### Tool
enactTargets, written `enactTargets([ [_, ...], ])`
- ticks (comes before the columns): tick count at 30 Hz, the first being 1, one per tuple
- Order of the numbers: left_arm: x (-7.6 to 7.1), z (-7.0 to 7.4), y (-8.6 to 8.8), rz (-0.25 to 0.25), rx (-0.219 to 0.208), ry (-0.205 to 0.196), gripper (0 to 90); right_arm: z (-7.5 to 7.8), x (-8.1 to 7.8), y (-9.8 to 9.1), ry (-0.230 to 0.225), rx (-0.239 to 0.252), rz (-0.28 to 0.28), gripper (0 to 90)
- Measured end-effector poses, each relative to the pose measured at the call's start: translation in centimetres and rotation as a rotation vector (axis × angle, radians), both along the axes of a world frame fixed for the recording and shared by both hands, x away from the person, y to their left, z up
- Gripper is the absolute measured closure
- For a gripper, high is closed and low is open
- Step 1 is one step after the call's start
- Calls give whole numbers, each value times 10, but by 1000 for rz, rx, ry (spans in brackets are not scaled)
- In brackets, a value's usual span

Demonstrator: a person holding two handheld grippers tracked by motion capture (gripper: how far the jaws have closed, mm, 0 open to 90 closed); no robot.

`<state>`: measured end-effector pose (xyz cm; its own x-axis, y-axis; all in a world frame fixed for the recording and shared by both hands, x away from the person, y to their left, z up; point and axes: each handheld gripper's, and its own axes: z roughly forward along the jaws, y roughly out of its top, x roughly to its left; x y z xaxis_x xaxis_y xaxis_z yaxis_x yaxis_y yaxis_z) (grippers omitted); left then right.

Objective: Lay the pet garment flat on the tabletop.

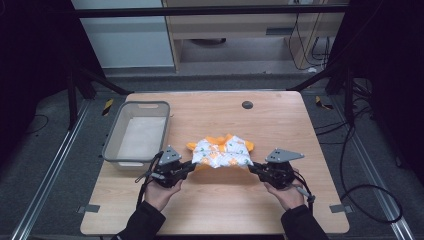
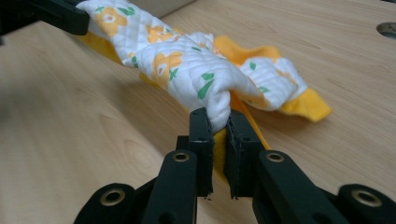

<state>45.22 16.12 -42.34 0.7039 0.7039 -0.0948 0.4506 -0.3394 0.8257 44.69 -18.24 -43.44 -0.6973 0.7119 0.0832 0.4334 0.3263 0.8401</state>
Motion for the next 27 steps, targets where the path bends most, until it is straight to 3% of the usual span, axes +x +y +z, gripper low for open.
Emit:
enactTargets([
  [4, -4, 11, 2, -10, -14, 2, 826, 11, -8, -2, 1, 41, 11, 818],
  [5, -2, 12, 2, -4, -21, 8, 825, 14, -7, -3, 7, 56, 9, 817],
  [6, 4, 12, 1, 14, -1, 3, 820, 16, 0, -2, 31, 71, -10, 811],
  [8, 12, 8, -1, 32, 11, 15, 817, 15, 4, -1, 41, 68, -23, 806],
  [10, 25, -2, -5, 63, 40, 39, 810, 4, 20, 4, 74, 35, -71, 800],
  [11, 35, -10, -7, 86, 44, 62, 805, -11, 36, 8, 105, 19, -118, 789],
  [13, 48, -22, -8, 119, 41, 82, 796, -25, 47, 10, 123, 7, -151, 772],
  [14, 59, -35, -9, 139, 38, 112, 789, -35, 54, 12, 117, -10, -168, 759],
  [15, 59, -35, -9, 139, 38, 112, 773, -35, 54, 12, 117, -10, -168, 759],
  [16, 65, -44, -9, 152, 51, 114, 751, -47, 61, 15, 102, -46, -192, 718],
  [19, 66, -46, -7, 161, 39, 117, 663, -51, 62, 17, 86, -53, -205, 707],
  [20, 64, -45, -5, 165, 33, 102, 606, -48, 59, 18, 56, -59, -200, 668],
  [22, 59, -39, 0, 167, 46, 62, 559, -44, 56, 16, 41, -56, -197, 649],
  [25, 44, -24, 12, 152, 23, 9, 408, -28, 46, 5, -5, -16, -195, 575],
  [27, 40, -21, 15, 151, 28, -2, 387, -25, 43, 1, -10, -2, -192, 556],
])
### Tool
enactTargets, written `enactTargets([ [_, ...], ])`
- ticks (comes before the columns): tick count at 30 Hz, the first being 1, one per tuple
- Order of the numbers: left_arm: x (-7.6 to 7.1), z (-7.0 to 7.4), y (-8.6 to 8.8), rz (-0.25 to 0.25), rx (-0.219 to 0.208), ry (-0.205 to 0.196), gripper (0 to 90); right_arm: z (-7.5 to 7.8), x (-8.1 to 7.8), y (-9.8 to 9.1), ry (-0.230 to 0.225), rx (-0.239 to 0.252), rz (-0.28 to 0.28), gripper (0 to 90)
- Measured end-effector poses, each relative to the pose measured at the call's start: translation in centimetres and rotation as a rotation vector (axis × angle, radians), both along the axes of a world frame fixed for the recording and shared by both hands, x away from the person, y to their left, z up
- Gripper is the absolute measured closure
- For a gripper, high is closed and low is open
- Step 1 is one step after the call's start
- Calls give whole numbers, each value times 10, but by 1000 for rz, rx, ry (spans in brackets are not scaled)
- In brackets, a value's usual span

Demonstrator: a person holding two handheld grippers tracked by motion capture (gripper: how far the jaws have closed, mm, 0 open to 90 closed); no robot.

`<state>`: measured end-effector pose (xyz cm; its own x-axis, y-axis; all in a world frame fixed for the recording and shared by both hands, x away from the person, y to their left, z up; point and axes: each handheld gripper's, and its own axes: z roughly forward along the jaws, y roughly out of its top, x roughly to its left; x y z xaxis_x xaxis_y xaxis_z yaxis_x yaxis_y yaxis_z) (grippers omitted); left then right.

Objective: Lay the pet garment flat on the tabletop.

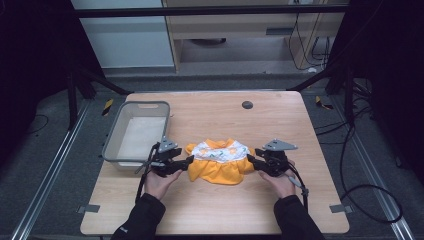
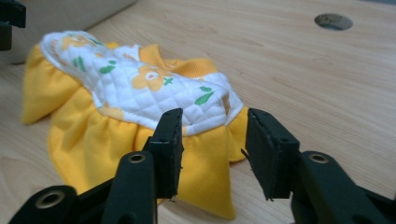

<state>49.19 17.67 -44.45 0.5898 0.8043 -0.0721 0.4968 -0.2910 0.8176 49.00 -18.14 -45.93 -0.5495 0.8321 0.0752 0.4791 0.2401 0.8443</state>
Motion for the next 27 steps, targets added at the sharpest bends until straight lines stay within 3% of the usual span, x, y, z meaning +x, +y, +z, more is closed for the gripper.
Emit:
enactTargets([
  [3, -14, 1, 10, -14, 9, -33, 367, 5, -11, -11, -15, -25, 22, 513],
  [7, -24, -11, 15, -22, 44, 1, 388, -8, -24, -24, 15, -51, 47, 482],
  [10, -25, -21, 13, -29, 54, 37, 393, -16, -24, -26, 31, -56, 54, 473],
  [11, -24, -25, 9, -34, 80, 43, 393, -22, -21, -24, 47, -67, 57, 462],
  [16, -21, -34, 2, -43, 92, 68, 402, -33, -14, -16, 60, -100, 82, 448],
  [18, -20, -37, -2, -37, 107, 72, 450, -37, -10, -13, 67, -120, 87, 455],
  [19, -18, -39, -4, -40, 104, 76, 485, -41, -7, -11, 85, -121, 94, 486],
  [25, -14, -44, -9, -50, 123, 96, 657, -42, -2, -7, 78, -139, 103, 625],
  [27, -15, -45, -11, -67, 121, 95, 763, -41, -2, -5, 73, -168, 102, 758],
])
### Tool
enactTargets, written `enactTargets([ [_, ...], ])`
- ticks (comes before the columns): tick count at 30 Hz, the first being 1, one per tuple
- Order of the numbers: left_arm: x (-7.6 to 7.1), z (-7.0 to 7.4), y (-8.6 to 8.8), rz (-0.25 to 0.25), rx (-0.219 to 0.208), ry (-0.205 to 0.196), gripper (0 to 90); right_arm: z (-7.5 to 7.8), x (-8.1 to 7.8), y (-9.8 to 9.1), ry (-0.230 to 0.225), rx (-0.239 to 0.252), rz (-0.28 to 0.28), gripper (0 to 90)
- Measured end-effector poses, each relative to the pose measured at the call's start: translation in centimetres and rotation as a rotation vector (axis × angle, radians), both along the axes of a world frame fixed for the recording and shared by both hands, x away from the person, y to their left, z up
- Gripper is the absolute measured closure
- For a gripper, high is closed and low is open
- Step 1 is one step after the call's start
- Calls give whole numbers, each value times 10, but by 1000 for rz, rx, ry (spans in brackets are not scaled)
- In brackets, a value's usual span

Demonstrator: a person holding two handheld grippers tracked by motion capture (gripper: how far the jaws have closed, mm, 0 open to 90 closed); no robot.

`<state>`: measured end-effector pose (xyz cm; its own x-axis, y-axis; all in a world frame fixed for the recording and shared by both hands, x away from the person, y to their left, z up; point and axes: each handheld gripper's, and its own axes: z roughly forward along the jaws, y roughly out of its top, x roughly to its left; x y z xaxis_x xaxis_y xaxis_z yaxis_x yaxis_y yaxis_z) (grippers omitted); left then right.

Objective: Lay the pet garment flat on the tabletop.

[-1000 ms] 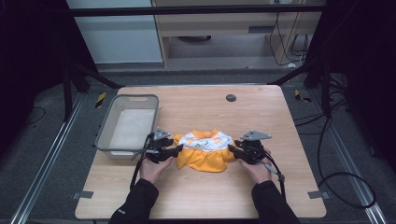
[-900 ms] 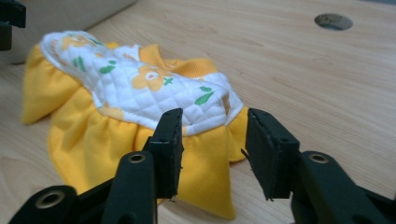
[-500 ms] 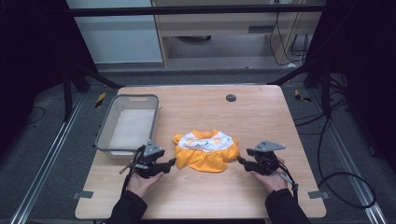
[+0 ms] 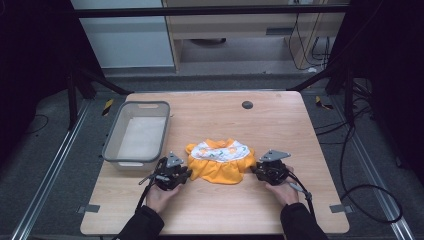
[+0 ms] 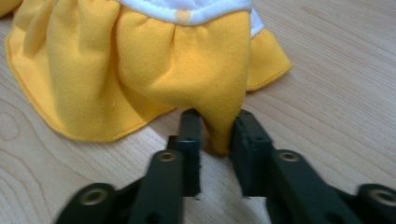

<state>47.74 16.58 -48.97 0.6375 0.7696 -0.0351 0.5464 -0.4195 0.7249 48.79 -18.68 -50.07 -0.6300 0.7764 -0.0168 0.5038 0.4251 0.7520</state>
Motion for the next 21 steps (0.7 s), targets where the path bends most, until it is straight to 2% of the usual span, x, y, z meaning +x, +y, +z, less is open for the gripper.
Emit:
enactTargets([
  [1, 0, 0, 0, 0, 0, 0, 789, 0, 0, 0, 0, 0, 0, 758],
  [2, 0, 0, -1, -8, -4, 1, 789, 0, 0, 0, 2, 5, 4, 798],
  [4, -1, 0, -2, -19, -5, 0, 867, 6, -3, -1, 7, 23, 1, 862],
  [7, -2, 1, -2, -25, -14, 1, 880, 10, -5, -2, 3, 32, 4, 866],
  [8, -3, 3, -1, -29, -18, -1, 883, 13, -7, -3, 1, 49, 11, 867],
  [10, -6, 13, 4, -21, -53, -11, 886, 16, -10, -4, 5, 55, 20, 867],
  [11, -6, 13, 4, -21, -53, -11, 887, 16, -10, -4, 5, 55, 20, 867],
  [13, -10, 22, 9, -23, -69, -26, 888, 21, -14, -6, -1, 56, 30, 866],
  [14, -14, 31, 14, -28, -94, -33, 888, 29, -20, -8, -2, 70, 41, 866],
  [15, -18, 37, 17, -38, -100, -37, 889, 32, -22, -9, -4, 72, 45, 866],
  [16, -18, 37, 17, -38, -100, -37, 889, 32, -22, -9, -4, 72, 45, 866],
  [17, -24, 44, 21, -49, -110, -42, 888, 42, -31, -14, -1, 92, 59, 866],
  [18, -28, 48, 23, -55, -116, -41, 888, 42, -31, -14, -1, 92, 59, 866],
  [19, -35, 54, 27, -68, -122, -46, 889, 45, -34, -16, 2, 111, 66, 866],
  [20, -41, 58, 30, -79, -128, -49, 889, 55, -44, -20, 26, 167, 92, 866],
  [21, -52, 61, 34, -96, -128, -40, 888, 58, -48, -22, 30, 181, 105, 866],
])
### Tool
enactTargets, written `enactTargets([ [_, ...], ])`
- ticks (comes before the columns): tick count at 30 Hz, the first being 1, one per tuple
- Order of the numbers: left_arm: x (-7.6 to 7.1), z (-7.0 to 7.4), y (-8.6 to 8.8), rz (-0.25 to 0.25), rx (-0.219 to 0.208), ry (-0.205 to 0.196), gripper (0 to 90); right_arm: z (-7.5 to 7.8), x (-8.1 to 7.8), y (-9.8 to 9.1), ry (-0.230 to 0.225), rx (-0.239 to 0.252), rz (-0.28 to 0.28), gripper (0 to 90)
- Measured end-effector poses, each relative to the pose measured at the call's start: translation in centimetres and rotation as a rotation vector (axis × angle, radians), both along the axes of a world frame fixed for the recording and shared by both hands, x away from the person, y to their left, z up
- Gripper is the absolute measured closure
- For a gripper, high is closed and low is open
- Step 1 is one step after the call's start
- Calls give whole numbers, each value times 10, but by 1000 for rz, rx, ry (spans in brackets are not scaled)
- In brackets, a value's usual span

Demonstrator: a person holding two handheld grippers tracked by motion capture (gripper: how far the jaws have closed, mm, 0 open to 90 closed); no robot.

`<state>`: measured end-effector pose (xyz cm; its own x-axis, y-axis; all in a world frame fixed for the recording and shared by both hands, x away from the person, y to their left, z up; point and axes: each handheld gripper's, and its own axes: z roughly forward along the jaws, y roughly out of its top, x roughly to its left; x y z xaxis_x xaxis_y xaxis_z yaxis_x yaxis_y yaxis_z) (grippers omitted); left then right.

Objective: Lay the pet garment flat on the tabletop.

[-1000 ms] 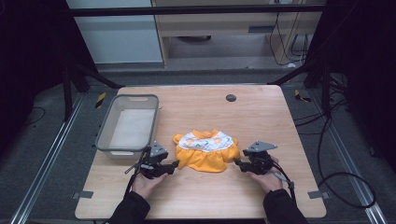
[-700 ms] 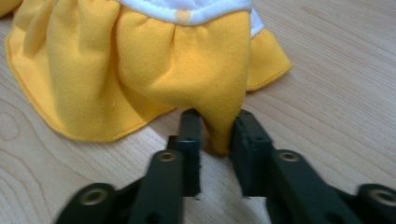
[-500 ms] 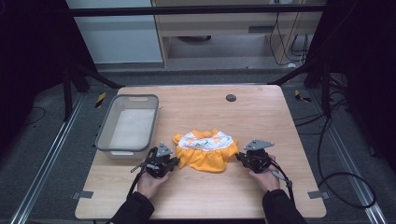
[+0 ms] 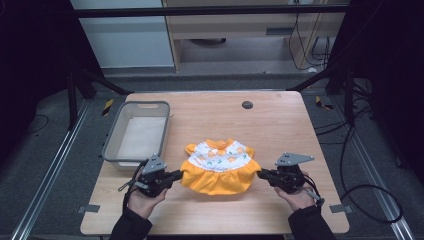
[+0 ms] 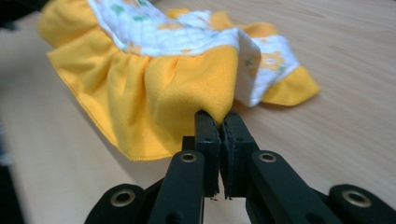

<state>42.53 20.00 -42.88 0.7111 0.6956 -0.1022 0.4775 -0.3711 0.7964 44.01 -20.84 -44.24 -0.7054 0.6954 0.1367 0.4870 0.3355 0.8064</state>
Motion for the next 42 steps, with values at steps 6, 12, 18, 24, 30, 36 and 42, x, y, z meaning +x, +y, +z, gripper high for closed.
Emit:
enactTargets([
  [6, -20, -15, 5, -8, 35, 96, 886, 6, -30, 0, 68, 17, 62, 840],
  [12, -24, -34, -1, -22, 95, 133, 865, -17, -38, 3, 120, -87, 47, 777],
  [18, -27, -24, 7, 32, 53, 55, 560, -16, -37, -4, 51, -64, 13, 673],
  [24, -9, -7, 11, 77, 50, -36, 501, 2, -29, -7, -38, -19, -21, 630],
  [30, 25, 10, 0, 123, 49, -91, 488, 15, -14, -2, -73, -16, -40, 595],
  [36, 59, 16, -18, 164, 99, -143, 466, 13, 18, 10, -97, -37, -90, 541],
  [42, 96, 3, -30, 218, 144, -126, 458, 3, 54, 24, -104, -80, -142, 521],
])
